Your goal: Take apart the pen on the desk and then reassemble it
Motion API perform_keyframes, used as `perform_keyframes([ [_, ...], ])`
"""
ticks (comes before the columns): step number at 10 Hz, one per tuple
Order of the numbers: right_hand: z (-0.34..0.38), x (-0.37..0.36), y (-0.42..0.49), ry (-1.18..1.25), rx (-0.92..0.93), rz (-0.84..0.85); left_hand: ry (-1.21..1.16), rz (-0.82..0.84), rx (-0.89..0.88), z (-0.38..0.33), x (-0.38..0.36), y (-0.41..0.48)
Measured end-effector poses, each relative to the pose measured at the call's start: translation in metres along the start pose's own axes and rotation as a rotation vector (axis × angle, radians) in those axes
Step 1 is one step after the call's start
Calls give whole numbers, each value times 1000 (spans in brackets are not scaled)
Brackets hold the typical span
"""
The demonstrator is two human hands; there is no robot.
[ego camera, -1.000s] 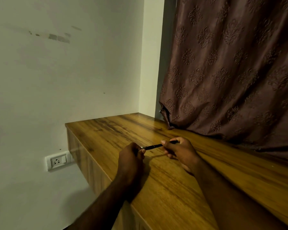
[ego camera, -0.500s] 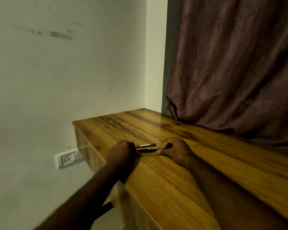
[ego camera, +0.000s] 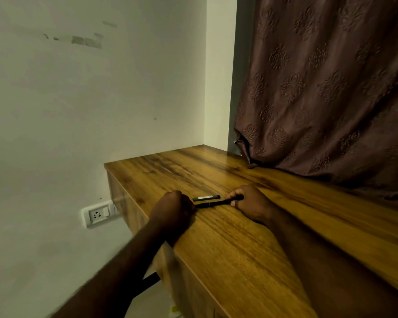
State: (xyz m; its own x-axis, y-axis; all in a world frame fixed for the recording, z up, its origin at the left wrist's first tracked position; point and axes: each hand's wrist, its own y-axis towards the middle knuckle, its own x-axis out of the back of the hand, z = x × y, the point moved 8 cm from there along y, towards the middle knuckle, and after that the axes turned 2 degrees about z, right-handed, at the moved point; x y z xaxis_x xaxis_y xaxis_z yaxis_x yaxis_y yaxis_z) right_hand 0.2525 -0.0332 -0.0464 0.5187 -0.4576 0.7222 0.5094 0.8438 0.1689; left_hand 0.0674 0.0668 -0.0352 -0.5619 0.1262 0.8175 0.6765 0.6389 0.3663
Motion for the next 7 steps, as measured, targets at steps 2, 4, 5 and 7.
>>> perform_keyframes([
  [2,-1,6,-2,106,-5,1,-37,11,11,8,-3,4],
  [4,-3,5,-2,135,10,6,-62,17,41,10,-3,5],
  [5,-5,2,-3,190,-2,13,-79,-2,32,8,-1,2],
  [7,-2,27,-9,181,27,-334,-231,-36,95,15,-1,6],
])
